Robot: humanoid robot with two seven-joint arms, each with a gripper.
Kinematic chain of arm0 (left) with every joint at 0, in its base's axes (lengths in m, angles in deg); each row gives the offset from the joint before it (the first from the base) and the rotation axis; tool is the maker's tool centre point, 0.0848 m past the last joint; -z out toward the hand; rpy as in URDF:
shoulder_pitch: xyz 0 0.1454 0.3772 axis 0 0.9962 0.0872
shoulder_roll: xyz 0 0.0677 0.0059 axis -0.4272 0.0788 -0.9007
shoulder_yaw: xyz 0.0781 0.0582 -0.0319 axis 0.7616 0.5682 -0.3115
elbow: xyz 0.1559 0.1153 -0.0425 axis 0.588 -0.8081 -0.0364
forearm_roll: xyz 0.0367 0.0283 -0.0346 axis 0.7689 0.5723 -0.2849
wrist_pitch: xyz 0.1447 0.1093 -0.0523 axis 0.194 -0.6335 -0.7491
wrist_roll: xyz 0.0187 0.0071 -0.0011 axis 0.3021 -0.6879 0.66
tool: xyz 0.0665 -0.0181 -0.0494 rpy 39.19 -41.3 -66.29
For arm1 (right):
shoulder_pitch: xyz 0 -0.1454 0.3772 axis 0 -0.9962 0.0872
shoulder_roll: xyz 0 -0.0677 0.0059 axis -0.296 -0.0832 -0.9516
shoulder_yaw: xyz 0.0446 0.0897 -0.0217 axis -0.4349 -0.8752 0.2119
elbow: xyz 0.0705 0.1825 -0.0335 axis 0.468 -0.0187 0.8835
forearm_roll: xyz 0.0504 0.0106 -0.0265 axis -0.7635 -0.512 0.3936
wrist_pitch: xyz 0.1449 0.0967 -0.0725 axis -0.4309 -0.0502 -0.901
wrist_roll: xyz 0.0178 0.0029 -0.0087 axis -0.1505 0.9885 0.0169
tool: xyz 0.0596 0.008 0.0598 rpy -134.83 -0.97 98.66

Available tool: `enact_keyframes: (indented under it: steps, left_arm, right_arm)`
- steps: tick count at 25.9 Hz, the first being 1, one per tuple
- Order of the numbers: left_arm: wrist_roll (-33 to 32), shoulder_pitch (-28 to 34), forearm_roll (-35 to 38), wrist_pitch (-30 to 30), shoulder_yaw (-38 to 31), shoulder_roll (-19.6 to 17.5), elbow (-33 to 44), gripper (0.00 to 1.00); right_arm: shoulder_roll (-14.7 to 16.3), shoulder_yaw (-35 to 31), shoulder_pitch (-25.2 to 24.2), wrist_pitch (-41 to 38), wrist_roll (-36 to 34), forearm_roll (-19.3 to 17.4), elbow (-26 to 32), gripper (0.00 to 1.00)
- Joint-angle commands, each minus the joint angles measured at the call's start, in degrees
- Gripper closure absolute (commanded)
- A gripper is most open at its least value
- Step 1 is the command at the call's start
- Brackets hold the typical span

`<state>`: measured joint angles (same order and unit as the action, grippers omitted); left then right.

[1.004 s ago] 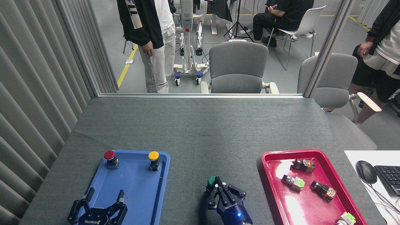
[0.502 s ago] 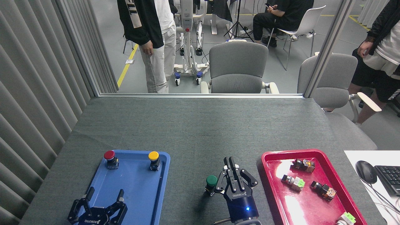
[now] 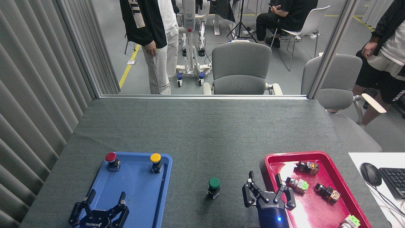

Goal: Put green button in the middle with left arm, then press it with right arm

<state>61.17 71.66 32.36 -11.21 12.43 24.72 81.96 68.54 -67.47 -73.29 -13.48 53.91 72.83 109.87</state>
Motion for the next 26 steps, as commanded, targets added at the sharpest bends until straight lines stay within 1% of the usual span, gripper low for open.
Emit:
enact_keyframes:
  steps: [1, 6, 9, 12, 15, 19, 23, 26]
  left_arm:
    - [0.0, 0.0, 0.0, 0.0, 0.0, 0.2, 0.0, 0.0]
    - [-0.1, 0.0, 0.0, 0.0, 0.0, 0.4, 0.0, 0.0]
    - [-0.1, 0.1, 0.0, 0.0, -0.2, 0.7, 0.4, 0.0]
    - [-0.1, 0.2, 0.0, 0.0, -0.2, 0.8, 0.5, 0.0]
    - [-0.1, 0.2, 0.0, 0.0, -0.2, 0.7, 0.5, 0.0]
    - [-0.3, 0.2, 0.1, 0.0, -0.3, 0.9, 0.6, 0.0]
    - [-0.7, 0.2, 0.1, 0.5, -2.2, 3.3, 0.6, 0.0]
    - [-0.7, 0.2, 0.2, 0.9, -3.1, 4.0, 0.8, 0.0]
  right_arm:
    - [1.1, -1.4, -2.0, -0.3, 1.3, 0.1, 2.0, 0.0]
    - [1.4, -1.3, -3.2, -0.3, 1.6, 0.3, 2.9, 0.0]
    - [3.2, -1.3, -3.5, -1.9, 1.7, 1.1, 2.9, 0.0]
    - [3.5, -1.3, -3.5, -2.5, 2.0, 2.6, 4.0, 0.0]
    - [3.7, -1.3, -4.2, -2.6, 4.8, 5.1, 5.1, 0.0]
    - [4.2, -1.3, -4.4, -2.8, 4.7, 5.4, 5.3, 0.0]
    - [4.5, -1.9, -4.3, -3.2, 4.7, 5.2, 5.4, 0.0]
    - [4.7, -2.3, -4.3, -3.2, 5.0, 4.8, 5.5, 0.0]
